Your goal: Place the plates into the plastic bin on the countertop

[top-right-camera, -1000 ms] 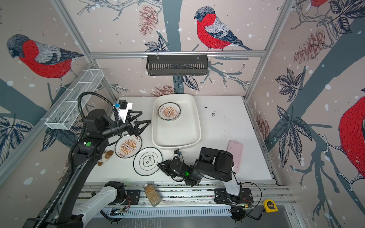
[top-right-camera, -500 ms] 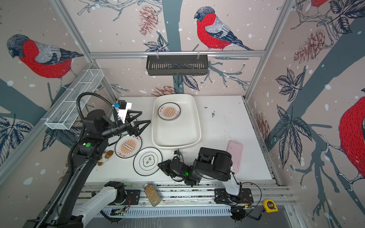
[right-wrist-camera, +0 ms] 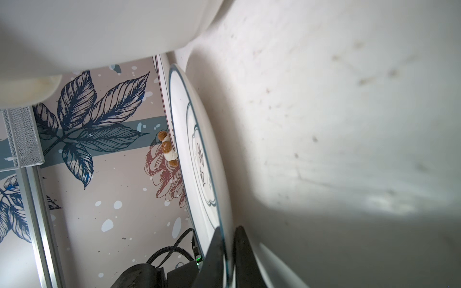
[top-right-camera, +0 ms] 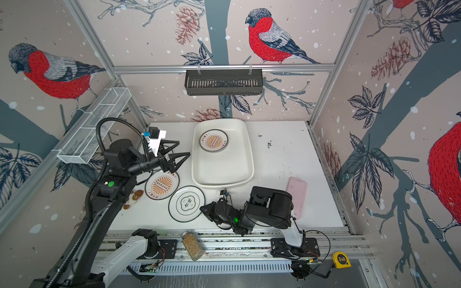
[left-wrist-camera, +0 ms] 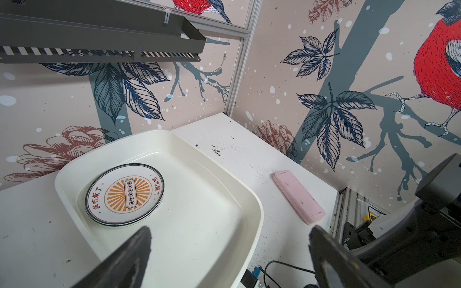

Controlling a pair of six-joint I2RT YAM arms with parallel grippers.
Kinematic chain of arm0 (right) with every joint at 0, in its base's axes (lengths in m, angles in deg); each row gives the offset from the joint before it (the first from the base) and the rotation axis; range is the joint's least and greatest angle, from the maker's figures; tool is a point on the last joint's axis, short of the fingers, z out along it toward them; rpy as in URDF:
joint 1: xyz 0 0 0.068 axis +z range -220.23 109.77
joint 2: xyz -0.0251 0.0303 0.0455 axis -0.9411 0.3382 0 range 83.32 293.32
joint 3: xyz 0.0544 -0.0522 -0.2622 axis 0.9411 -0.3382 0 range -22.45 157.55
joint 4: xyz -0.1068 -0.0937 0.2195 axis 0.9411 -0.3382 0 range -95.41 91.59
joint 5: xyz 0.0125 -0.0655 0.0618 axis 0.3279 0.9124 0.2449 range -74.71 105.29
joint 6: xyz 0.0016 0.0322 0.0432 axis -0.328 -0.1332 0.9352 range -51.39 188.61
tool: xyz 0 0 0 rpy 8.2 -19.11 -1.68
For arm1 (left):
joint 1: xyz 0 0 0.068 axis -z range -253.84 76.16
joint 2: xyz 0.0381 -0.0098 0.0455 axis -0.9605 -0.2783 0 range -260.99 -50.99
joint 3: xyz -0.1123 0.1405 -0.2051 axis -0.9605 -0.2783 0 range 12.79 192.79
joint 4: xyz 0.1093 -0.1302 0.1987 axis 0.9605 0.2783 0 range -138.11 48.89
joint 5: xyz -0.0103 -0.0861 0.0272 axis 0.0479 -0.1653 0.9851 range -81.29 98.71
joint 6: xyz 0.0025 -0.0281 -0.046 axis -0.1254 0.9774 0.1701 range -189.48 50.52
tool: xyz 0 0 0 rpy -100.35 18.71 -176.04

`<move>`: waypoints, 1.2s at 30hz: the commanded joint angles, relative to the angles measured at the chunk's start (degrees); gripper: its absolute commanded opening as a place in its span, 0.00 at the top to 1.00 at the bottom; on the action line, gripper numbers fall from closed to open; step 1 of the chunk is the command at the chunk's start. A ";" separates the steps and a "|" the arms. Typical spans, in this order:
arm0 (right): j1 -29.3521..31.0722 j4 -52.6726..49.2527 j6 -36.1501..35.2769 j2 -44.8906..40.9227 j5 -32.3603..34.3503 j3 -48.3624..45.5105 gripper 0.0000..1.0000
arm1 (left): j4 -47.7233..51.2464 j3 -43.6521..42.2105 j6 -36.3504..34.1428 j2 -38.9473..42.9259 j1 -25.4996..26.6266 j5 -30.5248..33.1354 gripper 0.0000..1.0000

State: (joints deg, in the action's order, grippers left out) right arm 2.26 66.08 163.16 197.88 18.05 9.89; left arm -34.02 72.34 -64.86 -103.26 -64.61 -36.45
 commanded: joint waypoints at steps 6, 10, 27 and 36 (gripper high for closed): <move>0.13 0.01 0.73 0.14 1.23 -0.78 0.94 | -3.43 0.19 1.00 0.06 0.18 -1.50 0.02; 0.19 -0.06 0.21 -0.18 0.96 -0.78 0.97 | -3.36 0.24 1.18 -0.02 0.17 -1.50 0.02; 0.77 3.55 -1.82 -2.50 0.03 -3.44 0.98 | -2.24 0.97 0.56 0.06 0.17 -0.28 0.02; 1.19 6.24 -2.75 -3.54 -0.21 -4.65 0.98 | -1.86 1.23 0.39 0.04 0.13 0.47 0.02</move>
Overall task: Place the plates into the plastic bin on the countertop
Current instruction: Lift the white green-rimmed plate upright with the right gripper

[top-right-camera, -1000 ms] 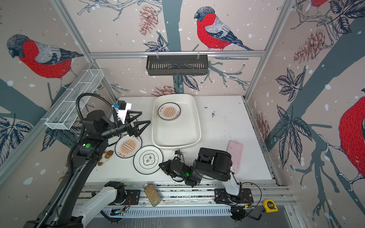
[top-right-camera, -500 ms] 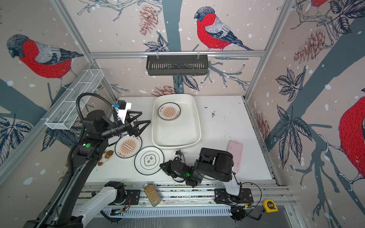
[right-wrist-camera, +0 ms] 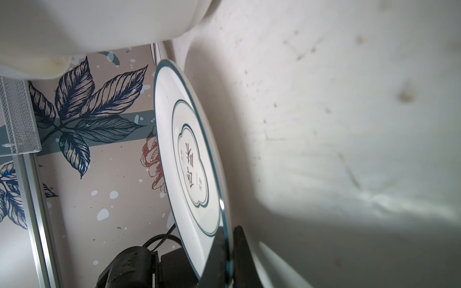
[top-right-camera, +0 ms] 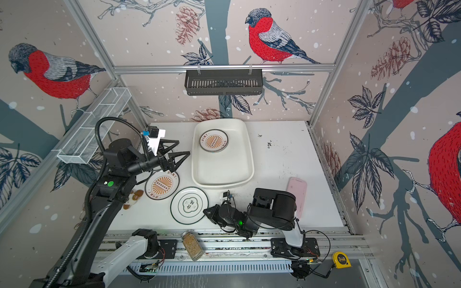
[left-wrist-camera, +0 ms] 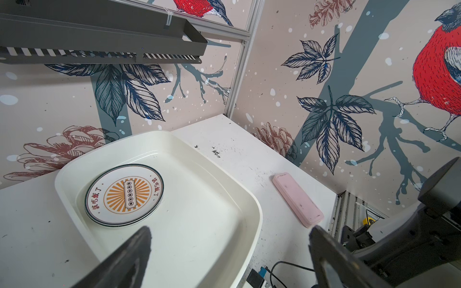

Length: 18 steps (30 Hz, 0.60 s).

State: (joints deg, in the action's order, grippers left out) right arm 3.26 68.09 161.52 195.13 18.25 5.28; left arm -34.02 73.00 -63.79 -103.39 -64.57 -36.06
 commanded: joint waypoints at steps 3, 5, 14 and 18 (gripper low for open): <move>0.16 4.07 -1.40 -1.45 -0.89 -0.21 0.98 | -2.11 0.74 -0.43 -0.28 0.08 0.30 0.02; 0.16 4.09 -1.54 -2.00 -0.80 -0.64 0.98 | -2.21 1.01 -0.33 -0.59 0.05 0.30 0.02; 0.16 4.51 -1.85 -2.87 -2.42 -1.16 0.98 | -2.16 1.05 -0.68 -0.79 0.14 0.84 0.03; 0.23 4.64 -2.09 -3.56 -2.88 -1.56 0.98 | -2.05 1.15 -0.77 -0.94 0.03 1.03 0.02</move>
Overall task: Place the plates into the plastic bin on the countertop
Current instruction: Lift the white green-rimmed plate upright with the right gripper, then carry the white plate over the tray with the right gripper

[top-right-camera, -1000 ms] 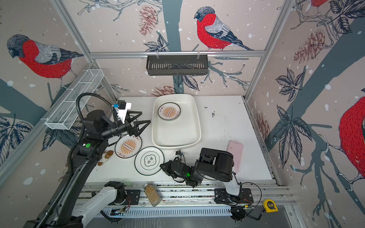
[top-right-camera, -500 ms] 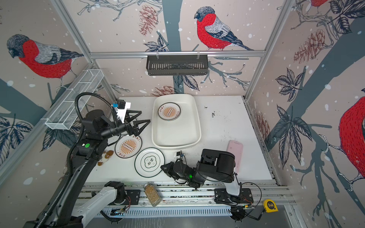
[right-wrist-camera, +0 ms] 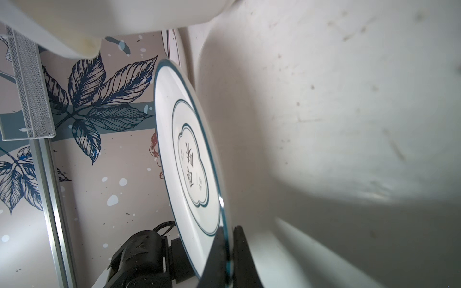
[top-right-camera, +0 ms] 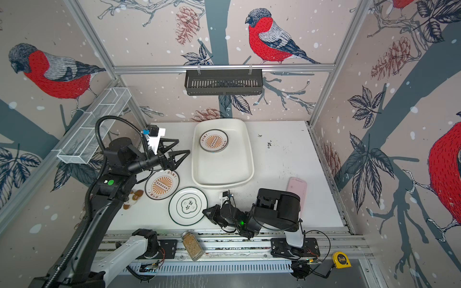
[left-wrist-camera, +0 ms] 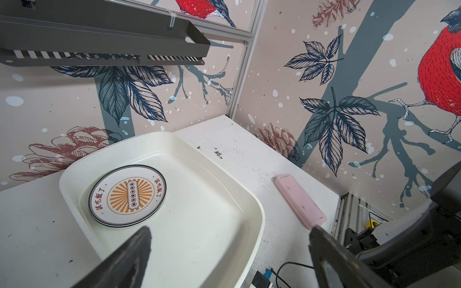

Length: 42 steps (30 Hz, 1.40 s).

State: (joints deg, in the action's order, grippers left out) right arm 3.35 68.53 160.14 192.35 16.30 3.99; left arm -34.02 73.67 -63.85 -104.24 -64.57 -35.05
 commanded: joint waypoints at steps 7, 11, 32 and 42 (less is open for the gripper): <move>0.34 3.96 -1.13 -2.62 -1.55 -1.19 0.98 | -2.71 0.98 0.27 -0.45 -0.58 -0.35 0.02; 0.66 1.60 -1.99 -4.19 -2.11 -1.13 0.99 | -2.32 1.20 0.01 -0.39 -0.71 -0.21 0.02; 1.39 -17.80 -11.75 -13.44 -6.53 4.93 0.99 | 0.66 4.00 -3.61 0.19 -1.58 2.46 0.02; -0.17 -32.79 -18.10 -20.04 -9.67 10.89 0.99 | 4.04 7.71 -5.41 0.25 -1.66 3.80 0.03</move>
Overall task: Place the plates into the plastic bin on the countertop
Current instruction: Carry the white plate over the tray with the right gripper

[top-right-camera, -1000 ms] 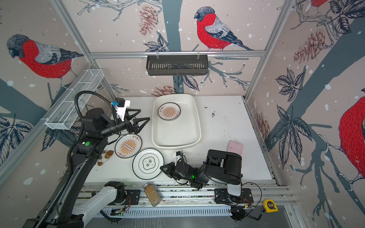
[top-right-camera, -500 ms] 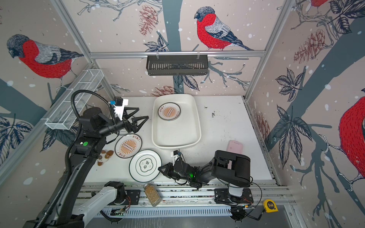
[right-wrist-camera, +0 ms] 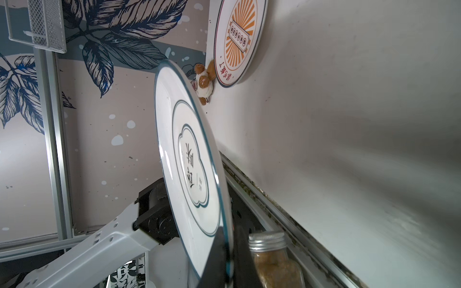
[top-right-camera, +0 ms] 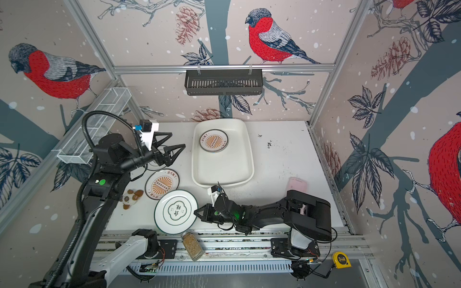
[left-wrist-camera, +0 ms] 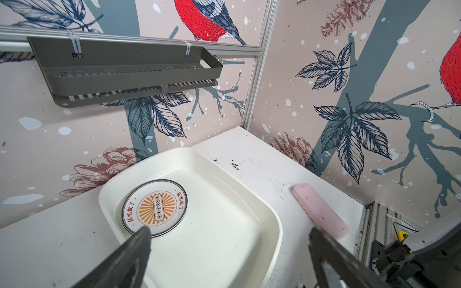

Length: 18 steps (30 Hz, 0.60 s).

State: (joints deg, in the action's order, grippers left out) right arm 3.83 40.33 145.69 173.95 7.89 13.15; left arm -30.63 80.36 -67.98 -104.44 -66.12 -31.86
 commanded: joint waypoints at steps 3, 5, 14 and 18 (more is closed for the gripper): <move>-2.38 -10.34 -5.72 -3.93 -2.30 3.89 0.99 | 1.86 1.92 -1.81 0.45 -0.08 1.10 0.02; -4.15 -13.52 -7.11 -5.78 -2.82 4.94 0.99 | 2.59 2.52 -2.26 0.58 -0.08 1.22 0.02; -18.20 -28.24 -15.22 -13.47 -8.61 9.59 0.99 | 3.40 4.02 -3.69 0.45 -0.09 0.45 0.02; -27.75 -34.68 -21.27 -14.33 -12.14 13.68 0.98 | 3.14 2.75 -3.78 0.23 -0.08 0.42 0.02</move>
State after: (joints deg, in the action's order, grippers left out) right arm -19.65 11.11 130.81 160.14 0.00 24.53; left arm -27.66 83.60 -71.00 -104.07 -66.12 -31.14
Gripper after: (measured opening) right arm 0.080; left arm 0.976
